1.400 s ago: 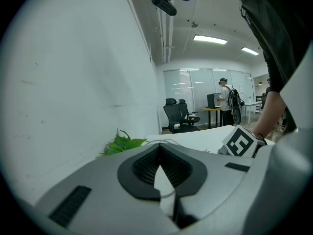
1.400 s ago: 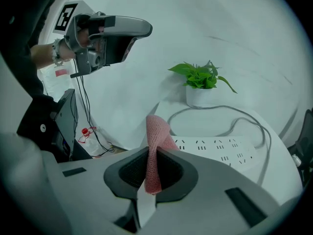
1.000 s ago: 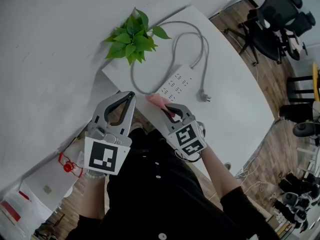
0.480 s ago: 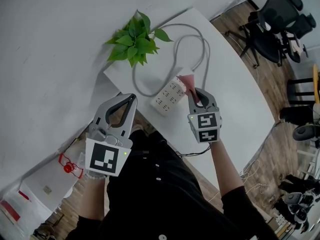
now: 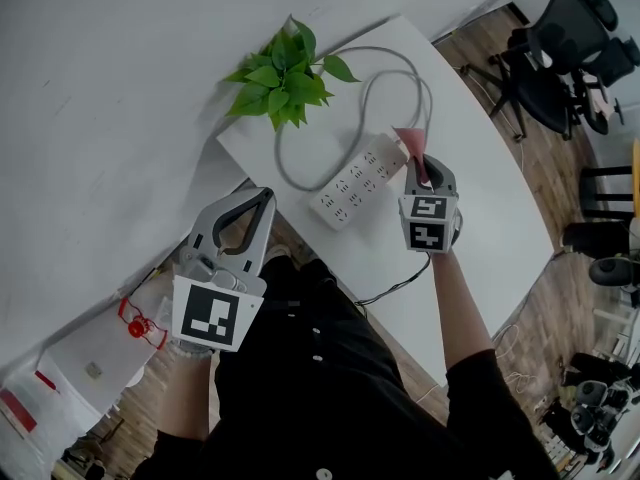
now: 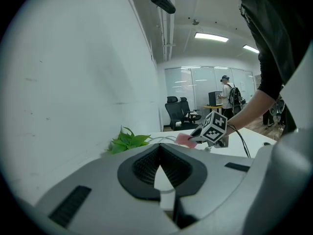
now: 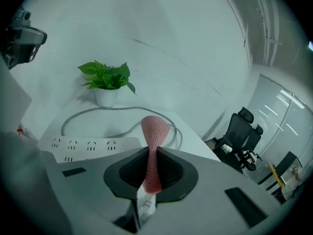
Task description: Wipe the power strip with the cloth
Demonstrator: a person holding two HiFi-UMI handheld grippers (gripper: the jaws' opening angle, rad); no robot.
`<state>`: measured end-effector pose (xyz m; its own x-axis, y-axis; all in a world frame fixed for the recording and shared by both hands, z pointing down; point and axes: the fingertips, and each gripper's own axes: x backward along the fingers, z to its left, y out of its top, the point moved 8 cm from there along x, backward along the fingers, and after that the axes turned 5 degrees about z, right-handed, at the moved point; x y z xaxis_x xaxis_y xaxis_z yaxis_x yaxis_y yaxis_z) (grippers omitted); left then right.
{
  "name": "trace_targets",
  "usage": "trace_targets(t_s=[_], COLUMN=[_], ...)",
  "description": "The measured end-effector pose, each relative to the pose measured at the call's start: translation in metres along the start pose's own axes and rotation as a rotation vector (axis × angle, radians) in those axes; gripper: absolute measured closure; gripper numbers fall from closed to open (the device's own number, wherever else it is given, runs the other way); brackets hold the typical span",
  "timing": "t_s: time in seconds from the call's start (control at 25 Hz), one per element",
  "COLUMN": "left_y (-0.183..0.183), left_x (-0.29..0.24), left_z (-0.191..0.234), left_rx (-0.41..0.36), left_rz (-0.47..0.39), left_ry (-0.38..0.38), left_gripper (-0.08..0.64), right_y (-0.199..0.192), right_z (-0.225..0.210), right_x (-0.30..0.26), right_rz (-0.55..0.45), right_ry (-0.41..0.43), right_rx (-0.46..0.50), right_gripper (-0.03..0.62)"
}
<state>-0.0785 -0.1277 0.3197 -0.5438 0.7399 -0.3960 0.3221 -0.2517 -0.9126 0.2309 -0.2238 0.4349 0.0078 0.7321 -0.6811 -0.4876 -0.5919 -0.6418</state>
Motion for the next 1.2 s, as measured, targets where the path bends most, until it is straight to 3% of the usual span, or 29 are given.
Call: trace_targets(t_s=[0.48, 0.76, 1.2], left_y=[-0.004, -0.003, -0.002], left_x=[0.006, 0.005, 0.005], left_z=[0.002, 0.001, -0.002], left_rx=[0.005, 0.01, 0.006], left_rz=[0.0, 0.002, -0.011], left_ry=[0.014, 0.014, 0.012], left_gripper=[0.548, 0.548, 0.548], right_y=[0.007, 0.011, 0.018], right_z=[0.031, 0.059, 0.115], right_x=[-0.02, -0.013, 0.014], right_rz=[0.068, 0.059, 0.02], right_ry=[0.125, 0.251, 0.442], right_rx=[0.103, 0.117, 0.231], right_gripper=[0.535, 0.535, 0.535])
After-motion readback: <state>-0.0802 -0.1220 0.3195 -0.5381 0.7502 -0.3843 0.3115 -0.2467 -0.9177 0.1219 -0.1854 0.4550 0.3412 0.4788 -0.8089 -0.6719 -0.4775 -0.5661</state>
